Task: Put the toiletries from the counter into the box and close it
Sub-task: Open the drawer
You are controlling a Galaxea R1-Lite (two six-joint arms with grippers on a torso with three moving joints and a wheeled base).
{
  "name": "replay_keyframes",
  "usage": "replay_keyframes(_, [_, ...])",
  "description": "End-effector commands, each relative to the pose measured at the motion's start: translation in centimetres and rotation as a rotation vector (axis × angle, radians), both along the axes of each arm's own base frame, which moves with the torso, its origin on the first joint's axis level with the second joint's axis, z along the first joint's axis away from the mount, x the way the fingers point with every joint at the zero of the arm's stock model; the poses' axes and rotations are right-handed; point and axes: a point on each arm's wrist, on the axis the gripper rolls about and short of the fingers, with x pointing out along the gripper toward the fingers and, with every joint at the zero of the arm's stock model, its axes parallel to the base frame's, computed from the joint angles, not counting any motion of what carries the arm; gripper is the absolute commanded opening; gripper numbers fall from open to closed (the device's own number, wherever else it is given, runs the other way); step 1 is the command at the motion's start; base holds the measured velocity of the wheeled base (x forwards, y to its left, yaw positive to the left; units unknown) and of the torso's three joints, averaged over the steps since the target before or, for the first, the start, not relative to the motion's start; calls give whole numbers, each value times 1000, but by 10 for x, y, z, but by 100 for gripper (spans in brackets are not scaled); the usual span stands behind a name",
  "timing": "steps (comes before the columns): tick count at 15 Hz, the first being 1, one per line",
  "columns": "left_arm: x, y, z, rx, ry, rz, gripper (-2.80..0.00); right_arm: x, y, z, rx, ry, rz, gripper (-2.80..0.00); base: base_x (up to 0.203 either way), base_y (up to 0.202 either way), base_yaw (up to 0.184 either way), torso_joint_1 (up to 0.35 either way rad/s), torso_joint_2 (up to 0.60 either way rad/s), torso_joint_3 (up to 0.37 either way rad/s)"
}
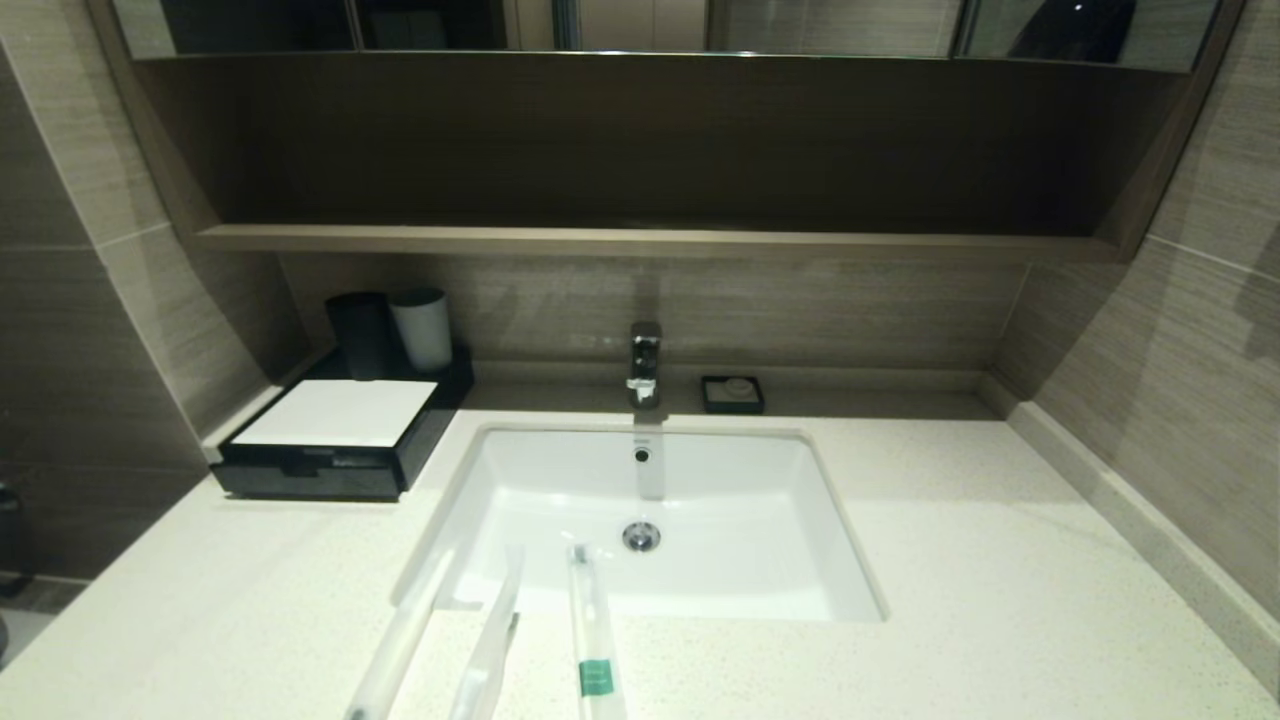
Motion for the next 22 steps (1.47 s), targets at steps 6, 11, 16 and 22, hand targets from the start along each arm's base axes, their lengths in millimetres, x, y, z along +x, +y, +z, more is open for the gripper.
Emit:
replay_keyframes(6, [-25,0,38,0,-6,4,-280,0,0,0,0,1,0,-280,0,0,0,0,0,0])
replay_keyframes(11, [-28,0,55,4,-32,-3,-280,0,0,0,0,0,0,-280,0,0,0,0,0,0])
replay_keyframes(16, [14,1,111,-20,2,29,-280,0,0,0,0,1,0,-280,0,0,0,0,0,0])
replay_keyframes(22, [85,4,116,-42,258,160,-280,0,0,0,0,1,0,-280,0,0,0,0,0,0])
